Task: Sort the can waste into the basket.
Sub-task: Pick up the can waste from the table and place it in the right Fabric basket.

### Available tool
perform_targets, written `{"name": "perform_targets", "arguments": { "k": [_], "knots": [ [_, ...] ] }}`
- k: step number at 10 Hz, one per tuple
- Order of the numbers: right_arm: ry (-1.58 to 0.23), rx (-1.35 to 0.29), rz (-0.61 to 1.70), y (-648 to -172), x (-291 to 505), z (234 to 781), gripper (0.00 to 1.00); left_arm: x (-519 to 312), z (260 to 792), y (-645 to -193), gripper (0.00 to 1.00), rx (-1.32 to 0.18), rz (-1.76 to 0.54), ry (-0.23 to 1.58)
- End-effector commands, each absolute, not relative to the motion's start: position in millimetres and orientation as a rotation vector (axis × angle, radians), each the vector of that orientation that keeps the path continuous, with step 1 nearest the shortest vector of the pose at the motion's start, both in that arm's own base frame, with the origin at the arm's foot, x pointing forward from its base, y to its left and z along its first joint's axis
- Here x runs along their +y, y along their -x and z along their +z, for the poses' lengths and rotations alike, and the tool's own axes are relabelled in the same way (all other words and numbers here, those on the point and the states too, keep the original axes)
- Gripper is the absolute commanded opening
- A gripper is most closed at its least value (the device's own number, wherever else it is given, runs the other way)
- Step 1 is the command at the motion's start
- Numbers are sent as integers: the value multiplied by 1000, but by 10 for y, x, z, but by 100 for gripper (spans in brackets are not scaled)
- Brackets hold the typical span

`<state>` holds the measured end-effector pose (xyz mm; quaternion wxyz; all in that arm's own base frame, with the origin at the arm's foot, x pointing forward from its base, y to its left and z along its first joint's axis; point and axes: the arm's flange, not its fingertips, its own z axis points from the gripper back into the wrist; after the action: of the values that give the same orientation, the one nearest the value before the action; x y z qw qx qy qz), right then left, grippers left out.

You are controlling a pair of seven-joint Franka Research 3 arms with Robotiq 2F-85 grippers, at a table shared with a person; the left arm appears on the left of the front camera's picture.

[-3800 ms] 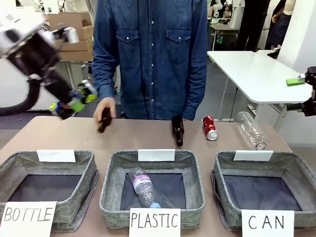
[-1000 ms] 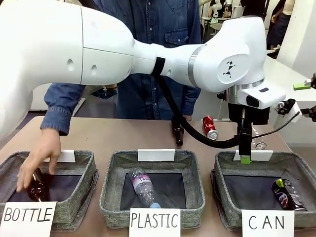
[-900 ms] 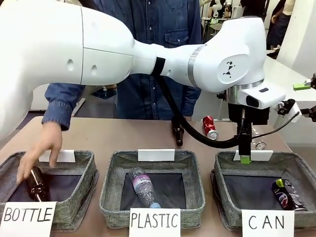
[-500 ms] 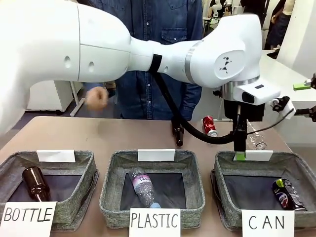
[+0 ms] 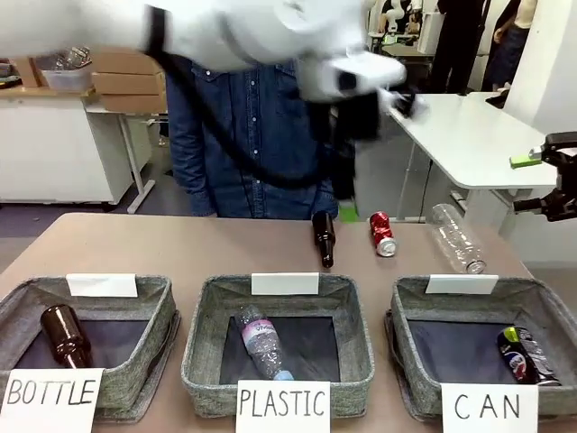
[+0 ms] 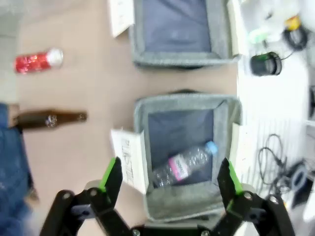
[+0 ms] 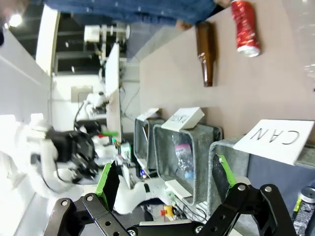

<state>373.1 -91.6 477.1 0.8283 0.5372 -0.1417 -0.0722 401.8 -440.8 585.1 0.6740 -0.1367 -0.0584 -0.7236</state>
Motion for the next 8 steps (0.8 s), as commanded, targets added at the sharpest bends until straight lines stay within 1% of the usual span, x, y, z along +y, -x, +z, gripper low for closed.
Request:
{"name": "perform_targets", "arguments": {
  "k": [1,2,3,4,5,6,7,8],
  "knots": [
    [-1127,-306,-27,-3752,-526,5013,100,-3477,5774,-3870,100,-237,-1378,340],
    [-1139,-296,28,-3735,-216,5146,100,-2889,5795,-3985,100,-265,-1165,400],
    [-1175,-268,21,-3710,79,5247,100,-2366,5779,-4127,100,-302,-911,476],
    [-1194,-215,-15,-3684,344,5347,100,-1900,5743,-4201,100,-257,-668,604],
    [-1196,-161,-47,-3644,521,5443,100,-1467,5663,-4188,100,-209,-498,708],
    [-1195,-92,-97,-3653,567,5534,100,-989,5551,-4098,100,-211,-367,861],
    [-1193,-15,-124,-3681,490,5574,100,-556,5454,-3954,100,-266,-287,1004],
    [-1135,57,-145,-3692,355,5565,100,-156,5370,-3785,100,-345,-244,1139]
  ]
}}
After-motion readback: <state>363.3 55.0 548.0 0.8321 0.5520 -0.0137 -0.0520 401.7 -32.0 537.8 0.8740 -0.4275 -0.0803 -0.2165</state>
